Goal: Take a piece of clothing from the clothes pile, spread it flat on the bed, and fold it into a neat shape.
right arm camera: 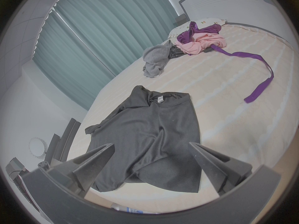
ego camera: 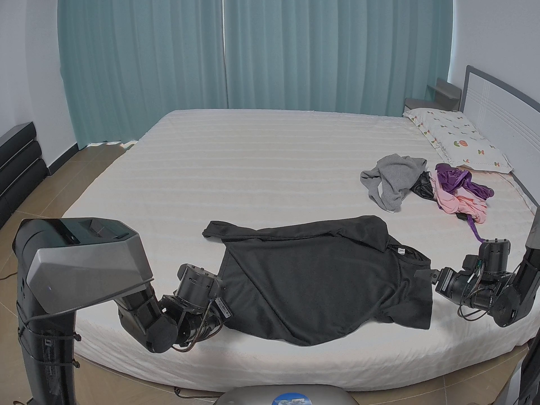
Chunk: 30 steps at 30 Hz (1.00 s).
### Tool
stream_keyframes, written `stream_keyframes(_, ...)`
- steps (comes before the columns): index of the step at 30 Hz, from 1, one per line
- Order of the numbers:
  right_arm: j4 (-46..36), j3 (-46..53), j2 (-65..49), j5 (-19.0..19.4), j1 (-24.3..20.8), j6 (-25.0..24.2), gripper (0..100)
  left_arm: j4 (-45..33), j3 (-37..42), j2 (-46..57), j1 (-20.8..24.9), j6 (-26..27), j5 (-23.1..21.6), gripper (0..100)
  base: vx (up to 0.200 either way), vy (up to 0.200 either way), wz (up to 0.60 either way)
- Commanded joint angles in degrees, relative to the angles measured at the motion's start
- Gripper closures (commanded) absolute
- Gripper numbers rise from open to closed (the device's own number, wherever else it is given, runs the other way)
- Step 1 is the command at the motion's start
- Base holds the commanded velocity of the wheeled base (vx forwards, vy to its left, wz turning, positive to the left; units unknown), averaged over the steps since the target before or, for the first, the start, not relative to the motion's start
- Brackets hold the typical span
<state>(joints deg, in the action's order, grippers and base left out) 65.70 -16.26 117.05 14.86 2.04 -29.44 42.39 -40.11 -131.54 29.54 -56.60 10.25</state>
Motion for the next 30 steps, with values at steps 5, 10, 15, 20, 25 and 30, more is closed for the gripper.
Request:
stream_keyframes(5, 1.28, 1.5, 5.29, -0.27, 0.6, 0.35, 0, -0.2, 6.8, 7.61, -3.26, 0.09, 3.28, 100, 0.0, 0.0, 0.0)
stream_keyframes(10, 1.28, 2.29, 6.52, -0.45, 0.69, 0.26, 0, -0.81, 9.78, 13.5, -6.16, 2.46, 3.19, 100, 0.0, 0.0, 0.0)
stream_keyframes(15, 1.28, 1.5, 7.75, -1.59, 0.78, 0.26, 0, -2.31, 10.58, 18.07, -8.62, 5.1, 3.28, 100, 0.0, 0.0, 0.0)
stream_keyframes(20, 1.37, 0.18, 10.39, -1.59, 0.6, 0.35, 0, -4.95, 9.87, 18.68, -10.38, 6.24, 3.19, 100, 0.0, 0.0, 0.0)
stream_keyframes(25, 1.37, -2.9, 11.62, -1.24, -0.01, -0.27, 0, -4.95, 9.7, 17.98, -10.55, 6.24, 2.93, 100, 0.0, 0.0, 0.0)
stream_keyframes(30, 1.28, -4.48, 14.34, -1.41, -1.77, -0.18, 100, -4.68, 9.61, 17.37, -10.55, 6.15, 2.67, 100, 0.0, 0.0, 0.0)
